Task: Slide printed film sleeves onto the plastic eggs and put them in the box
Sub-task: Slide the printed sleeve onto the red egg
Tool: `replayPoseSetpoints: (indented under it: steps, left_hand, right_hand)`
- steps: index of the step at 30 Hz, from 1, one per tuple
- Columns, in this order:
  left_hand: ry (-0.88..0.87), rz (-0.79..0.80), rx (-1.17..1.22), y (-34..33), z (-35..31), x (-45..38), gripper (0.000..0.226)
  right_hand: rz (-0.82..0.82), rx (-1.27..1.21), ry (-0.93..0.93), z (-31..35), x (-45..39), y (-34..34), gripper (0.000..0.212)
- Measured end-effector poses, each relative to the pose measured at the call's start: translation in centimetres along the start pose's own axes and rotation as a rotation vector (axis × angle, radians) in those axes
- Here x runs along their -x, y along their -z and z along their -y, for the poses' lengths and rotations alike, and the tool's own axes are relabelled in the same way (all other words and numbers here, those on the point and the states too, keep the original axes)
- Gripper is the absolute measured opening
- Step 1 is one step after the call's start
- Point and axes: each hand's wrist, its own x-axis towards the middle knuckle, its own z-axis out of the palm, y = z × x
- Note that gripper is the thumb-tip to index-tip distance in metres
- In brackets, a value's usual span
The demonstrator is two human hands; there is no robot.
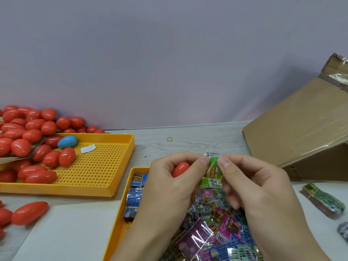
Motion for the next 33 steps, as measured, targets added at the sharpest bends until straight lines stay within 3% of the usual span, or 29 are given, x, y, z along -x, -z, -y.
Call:
replayPoseSetpoints:
  steps: [3,6,8,15,20,29,33]
  left_hand:
    - [0.032,0.004,-0.001,-0.05,-0.07,-0.01,0.015]
    - [0.004,-0.036,-0.106,-0.14,-0.08,0.06,0.02]
    - [-0.017,-0.066,-0.132,-0.23,-0.18,0.06,0.011]
    - [-0.015,-0.082,-0.136,-0.25,-0.45,0.17,0.035]
    - [0.024,-0.071,-0.117,-0.1,-0.21,0.06,0.027]
    - [0.053,-0.05,-0.056,-0.05,-0.03,0.01,0.017]
    - [0.059,-0.056,-0.011,0.06,-0.05,0.02,0.019]
  right_hand:
    - [-0.015,-0.127,-0.082,-0.43,-0.24,0.41,0.031]
    - [0.009,-0.156,-0.096,-0.5,-0.33,0.68,0.019]
    - [0.011,-0.178,-0.082,-0.56,-0.3,0.63,0.01]
    - [-0.02,-0.214,-0.064,-0.37,-0.21,0.4,0.015]
    - [-0.03,-0.215,-0.041,-0.41,-0.08,0.39,0.008]
    - [-0.038,-0.195,-0.037,-0.88,-0.3,0.66,0.018]
    - [-0.01,-0.07,0.009,-1.09,-0.2,0.51,0.019]
